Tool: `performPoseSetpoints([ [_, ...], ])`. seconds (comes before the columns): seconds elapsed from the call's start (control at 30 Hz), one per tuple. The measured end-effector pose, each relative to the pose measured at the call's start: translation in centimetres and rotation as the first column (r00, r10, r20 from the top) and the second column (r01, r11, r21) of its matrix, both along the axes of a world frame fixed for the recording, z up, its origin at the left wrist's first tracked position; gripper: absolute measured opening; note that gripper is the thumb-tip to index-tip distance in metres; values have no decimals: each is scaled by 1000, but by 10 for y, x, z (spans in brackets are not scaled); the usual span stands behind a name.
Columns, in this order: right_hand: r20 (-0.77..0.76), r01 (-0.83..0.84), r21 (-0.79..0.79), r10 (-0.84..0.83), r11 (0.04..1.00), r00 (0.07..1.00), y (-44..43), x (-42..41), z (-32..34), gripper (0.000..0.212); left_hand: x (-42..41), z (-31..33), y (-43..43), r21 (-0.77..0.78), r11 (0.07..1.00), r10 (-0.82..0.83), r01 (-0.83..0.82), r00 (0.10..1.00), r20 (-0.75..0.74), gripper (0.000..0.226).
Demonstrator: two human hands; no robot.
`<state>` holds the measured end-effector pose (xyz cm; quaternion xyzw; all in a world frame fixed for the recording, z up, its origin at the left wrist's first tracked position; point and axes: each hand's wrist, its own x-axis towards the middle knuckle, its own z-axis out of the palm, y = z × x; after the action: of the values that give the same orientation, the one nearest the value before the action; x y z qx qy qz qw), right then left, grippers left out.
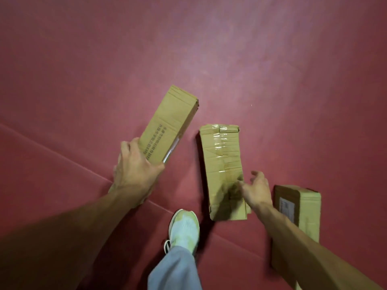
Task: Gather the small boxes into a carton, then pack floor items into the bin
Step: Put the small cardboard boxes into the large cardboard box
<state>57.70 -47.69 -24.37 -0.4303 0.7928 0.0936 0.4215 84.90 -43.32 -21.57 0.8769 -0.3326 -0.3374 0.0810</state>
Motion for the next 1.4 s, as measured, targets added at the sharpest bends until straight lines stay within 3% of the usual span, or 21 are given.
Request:
performPoseSetpoints([
  [0.1, 24, -14, 44, 13, 999, 1000, -4, -18, -40, 70, -22, -26, 2, -14, 999, -41, 42, 997, 60, 72],
  [0.23, 37, -85, 32, 84, 996, 996, 6, -15, -78, 55, -34, -45, 5, -2, 996, -92, 92, 992, 85, 71],
  [0.37, -118, -34, -32, 30, 999, 993, 4, -10, -70, 33, -37, -36, 0, 38, 999, -26, 25, 999, 33, 68],
  [0.47, -98, -31, -46, 27, 998, 995, -1, -7, -42, 30, -34, -11, -4, 48, 997, 52, -54, 998, 28, 71],
  [0.6, 75, -24, -67, 29, 997, 997, -18, 0, 24, 29, -24, 54, -13, 40, 988, 146, -146, 989, 17, 72],
  [0.77, 203, -142, -139, 169, 980, 965, -30, 17, 132, 17, -12, 166, -15, -12, 969, 247, -247, 969, -15, 68],
  [0.93, 280, -189, -86, 206, 978, 938, -17, 47, 251, 27, 9, 278, 16, -89, 937, 337, -338, 941, -29, 70],
  [1.17, 392, -82, -36, 90, 996, 915, 67, 104, 396, 66, 53, 419, 138, -182, 846, 494, -501, 865, -85, 56],
  [1.27, 426, -67, -86, 98, 994, 899, 125, 122, 444, 80, 69, 475, 215, -229, 795, 554, -562, 826, -105, 62],
  [1.4, 465, -51, -171, 126, 984, 876, 211, 134, 513, 80, 86, 551, 317, -285, 751, 588, -596, 800, -124, 72],
])
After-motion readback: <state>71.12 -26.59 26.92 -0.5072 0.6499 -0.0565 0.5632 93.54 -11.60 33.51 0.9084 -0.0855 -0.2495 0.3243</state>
